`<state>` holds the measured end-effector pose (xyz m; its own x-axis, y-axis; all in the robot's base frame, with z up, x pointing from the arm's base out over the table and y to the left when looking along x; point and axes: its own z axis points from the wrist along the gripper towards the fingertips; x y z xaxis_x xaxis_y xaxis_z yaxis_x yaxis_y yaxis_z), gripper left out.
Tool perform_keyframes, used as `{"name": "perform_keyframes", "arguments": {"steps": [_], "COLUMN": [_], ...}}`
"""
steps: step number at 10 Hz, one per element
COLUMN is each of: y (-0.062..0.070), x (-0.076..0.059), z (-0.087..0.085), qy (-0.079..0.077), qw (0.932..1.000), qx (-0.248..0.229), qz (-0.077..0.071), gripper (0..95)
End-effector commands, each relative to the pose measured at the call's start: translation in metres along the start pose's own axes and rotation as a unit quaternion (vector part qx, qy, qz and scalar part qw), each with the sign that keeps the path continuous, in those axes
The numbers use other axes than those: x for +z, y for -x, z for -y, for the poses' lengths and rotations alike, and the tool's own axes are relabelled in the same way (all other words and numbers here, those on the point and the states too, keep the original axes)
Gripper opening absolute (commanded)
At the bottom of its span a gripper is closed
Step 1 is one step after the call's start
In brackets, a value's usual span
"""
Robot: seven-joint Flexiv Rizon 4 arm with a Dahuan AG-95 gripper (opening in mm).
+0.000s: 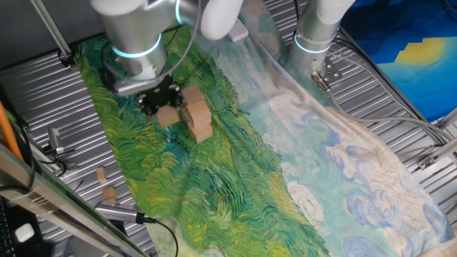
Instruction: Stack the blocks into a pyramid shape
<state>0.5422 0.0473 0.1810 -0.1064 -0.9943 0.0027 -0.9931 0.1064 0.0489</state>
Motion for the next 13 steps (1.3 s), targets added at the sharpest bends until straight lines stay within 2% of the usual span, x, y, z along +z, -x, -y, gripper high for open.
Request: {"name": "perform_keyframes", "arguments": {"steps": [1,3,6,11,13], "y": [-0.006,-0.011,-0.013,-0.03,-0.034], "x": [-0.004,-0.01,-0.013,0.004,0.011], "z": [-0.005,-0.014,-0.033,-0.059,-0.07], "qy": [0.017,0.024,0.022,0.014,0.013], "qw": [0.9998,0.9995,0.9995,0.9994,0.9991], "qx": [-0.002,0.005,0.012,0.02,0.025], "qz": [0.012,0.02,0.021,0.023,0.032], "gripper": [0.0,0.0,0.0,0.0,0.0]}}
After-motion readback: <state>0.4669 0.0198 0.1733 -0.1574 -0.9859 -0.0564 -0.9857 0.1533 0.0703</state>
